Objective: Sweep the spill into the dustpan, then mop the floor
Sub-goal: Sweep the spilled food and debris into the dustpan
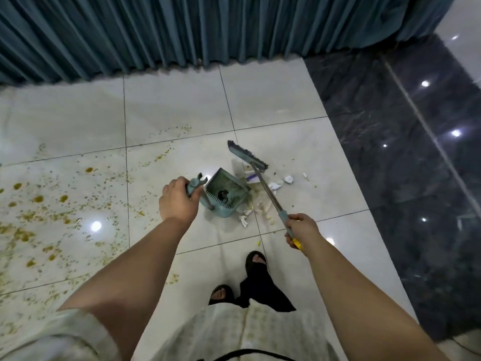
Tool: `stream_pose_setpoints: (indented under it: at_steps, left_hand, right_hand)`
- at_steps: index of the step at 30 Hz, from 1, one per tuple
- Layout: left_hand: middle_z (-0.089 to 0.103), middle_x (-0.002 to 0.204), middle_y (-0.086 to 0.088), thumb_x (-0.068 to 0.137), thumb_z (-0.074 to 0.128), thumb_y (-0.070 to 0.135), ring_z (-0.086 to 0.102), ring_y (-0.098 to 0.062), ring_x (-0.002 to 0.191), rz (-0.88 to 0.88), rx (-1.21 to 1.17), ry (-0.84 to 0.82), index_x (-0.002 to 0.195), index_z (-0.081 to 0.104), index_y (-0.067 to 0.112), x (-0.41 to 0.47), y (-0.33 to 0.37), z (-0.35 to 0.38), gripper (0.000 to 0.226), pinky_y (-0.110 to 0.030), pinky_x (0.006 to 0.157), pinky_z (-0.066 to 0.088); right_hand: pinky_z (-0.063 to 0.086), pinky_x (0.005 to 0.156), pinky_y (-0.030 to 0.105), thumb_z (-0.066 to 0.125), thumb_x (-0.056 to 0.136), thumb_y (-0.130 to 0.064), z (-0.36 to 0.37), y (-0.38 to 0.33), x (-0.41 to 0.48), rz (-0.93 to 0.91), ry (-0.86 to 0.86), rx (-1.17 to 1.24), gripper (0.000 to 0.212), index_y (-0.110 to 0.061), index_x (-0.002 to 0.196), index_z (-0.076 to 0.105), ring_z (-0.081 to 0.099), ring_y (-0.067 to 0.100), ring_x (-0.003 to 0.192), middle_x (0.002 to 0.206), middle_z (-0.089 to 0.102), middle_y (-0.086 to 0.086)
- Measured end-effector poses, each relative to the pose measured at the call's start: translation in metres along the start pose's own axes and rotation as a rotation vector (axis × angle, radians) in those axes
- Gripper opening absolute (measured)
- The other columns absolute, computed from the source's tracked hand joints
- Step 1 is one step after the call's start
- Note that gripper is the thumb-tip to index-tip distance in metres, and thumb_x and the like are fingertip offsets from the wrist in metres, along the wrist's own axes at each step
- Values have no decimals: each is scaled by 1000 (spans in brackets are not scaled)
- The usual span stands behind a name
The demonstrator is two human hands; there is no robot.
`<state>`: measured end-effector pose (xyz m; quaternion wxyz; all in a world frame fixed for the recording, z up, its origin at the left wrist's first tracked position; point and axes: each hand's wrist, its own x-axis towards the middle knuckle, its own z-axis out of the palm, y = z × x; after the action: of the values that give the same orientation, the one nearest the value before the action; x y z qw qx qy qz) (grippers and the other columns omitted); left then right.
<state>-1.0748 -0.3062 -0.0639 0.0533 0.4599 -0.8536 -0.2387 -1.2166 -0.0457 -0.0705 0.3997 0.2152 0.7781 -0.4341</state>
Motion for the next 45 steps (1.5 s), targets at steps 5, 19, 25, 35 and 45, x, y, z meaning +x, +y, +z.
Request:
stream_pose_setpoints:
  at_steps: [5, 19, 25, 35, 45]
  left_hand:
    - [59, 98, -6, 89, 58, 46, 50, -29, 98, 15, -19, -16, 97, 55, 15, 42, 60, 34, 32, -42, 76, 46]
    - [58, 93, -4, 88, 60, 47, 50, -26, 92, 13, -1, 3, 94, 55, 12, 103, 151, 123, 36, -40, 70, 46]
    - [58, 96, -4, 87, 60, 46, 50, -27, 94, 11, 10, -32, 95, 53, 13, 101, 163, 126, 35, -41, 71, 47]
    - [59, 101, -5, 86, 62, 43, 51, -29, 100, 5, -84, -144, 96, 55, 14, 100, 171, 113, 32, -43, 77, 48]
    - [58, 98, -5, 88, 60, 45, 50, -28, 97, 12, -20, -51, 97, 54, 12, 95, 144, 115, 35, -41, 74, 45]
  right_hand:
    - [37, 38, 21, 58, 93, -11, -47, -22, 47, 0, 81, 113, 19, -11, 112, 57, 44, 21, 49, 78, 55, 17]
    - [39, 33, 20, 53, 96, -11, -112, -87, 208, 164, 146, 146, 15, -16, 110, 51, 47, 24, 48, 73, 51, 13]
    - [42, 43, 24, 56, 95, -17, -89, -58, 162, 242, 54, 126, 15, -11, 108, 53, 50, 23, 48, 71, 54, 16]
    - [41, 37, 18, 54, 92, -2, -135, -84, 117, 230, 121, 238, 18, -11, 106, 59, 49, 23, 52, 84, 56, 20]
    - [44, 45, 25, 51, 97, -15, -121, -80, 174, 245, 205, 128, 18, -1, 108, 57, 47, 25, 51, 72, 48, 14]
